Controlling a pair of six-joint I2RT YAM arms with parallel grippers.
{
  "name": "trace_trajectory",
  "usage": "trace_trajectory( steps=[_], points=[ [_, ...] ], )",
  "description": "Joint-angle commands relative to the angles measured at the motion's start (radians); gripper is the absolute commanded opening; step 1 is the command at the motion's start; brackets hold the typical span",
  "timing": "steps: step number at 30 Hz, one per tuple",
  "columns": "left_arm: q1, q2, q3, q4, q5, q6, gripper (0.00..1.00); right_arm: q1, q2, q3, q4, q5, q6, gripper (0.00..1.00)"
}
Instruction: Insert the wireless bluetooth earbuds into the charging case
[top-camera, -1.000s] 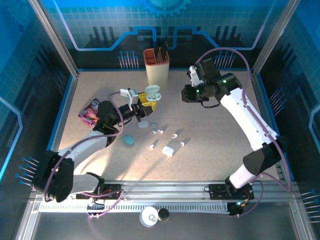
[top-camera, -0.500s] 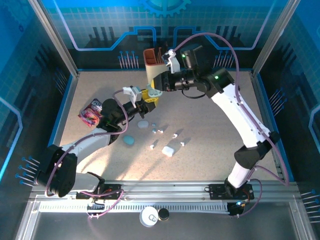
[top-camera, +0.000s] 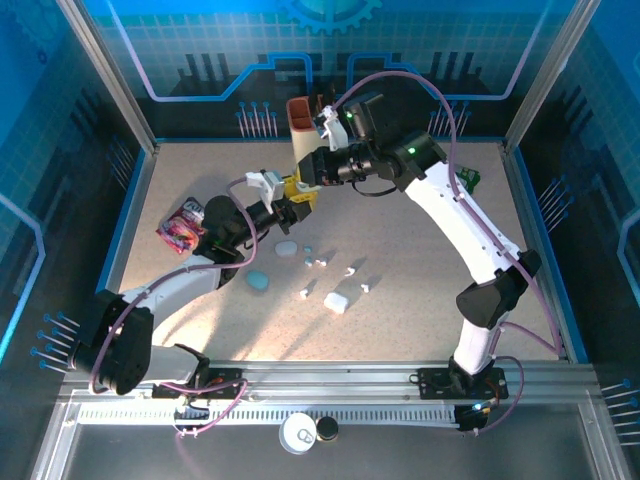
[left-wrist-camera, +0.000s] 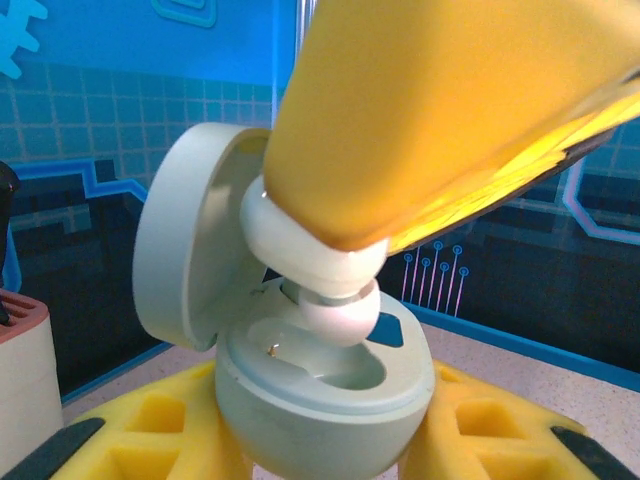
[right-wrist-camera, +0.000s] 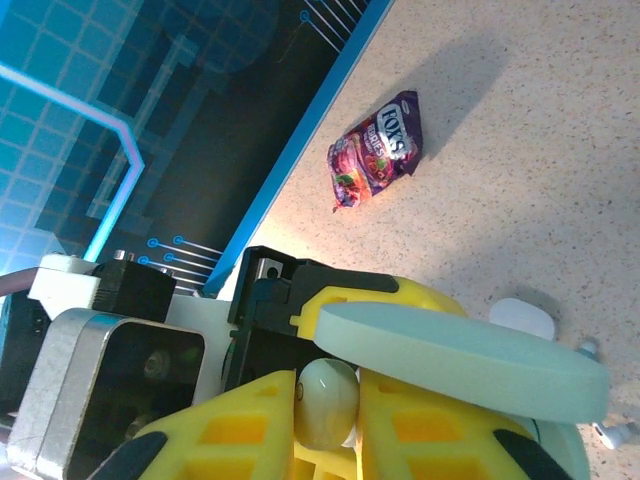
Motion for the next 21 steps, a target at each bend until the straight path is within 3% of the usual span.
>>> trace_trajectory(
  steps=[1, 11, 18, 21],
  points=[
    [-0.006, -0.028, 0.034, -0.001, -0.024, 0.019, 0.35, -0.001, 0.014, -0.001, -0.035, 0.021, -0.023, 0.18],
    [-0.006, -0.033, 0.042, -0.021, -0.048, 0.009, 0.35, -0.001, 0.015, -0.060, -0.015, 0.017, -0.012, 0.19],
    [-0.008, -0.042, 0.041, -0.033, -0.045, 0.012, 0.35, -0.008, -0.001, -0.068, -0.015, 0.053, -0.009, 0.37],
    [-0.008, -0.044, 0.037, -0.040, -0.047, 0.018, 0.36, -0.015, -0.020, -0.065, -0.014, 0.062, -0.006, 0.39]
  ],
)
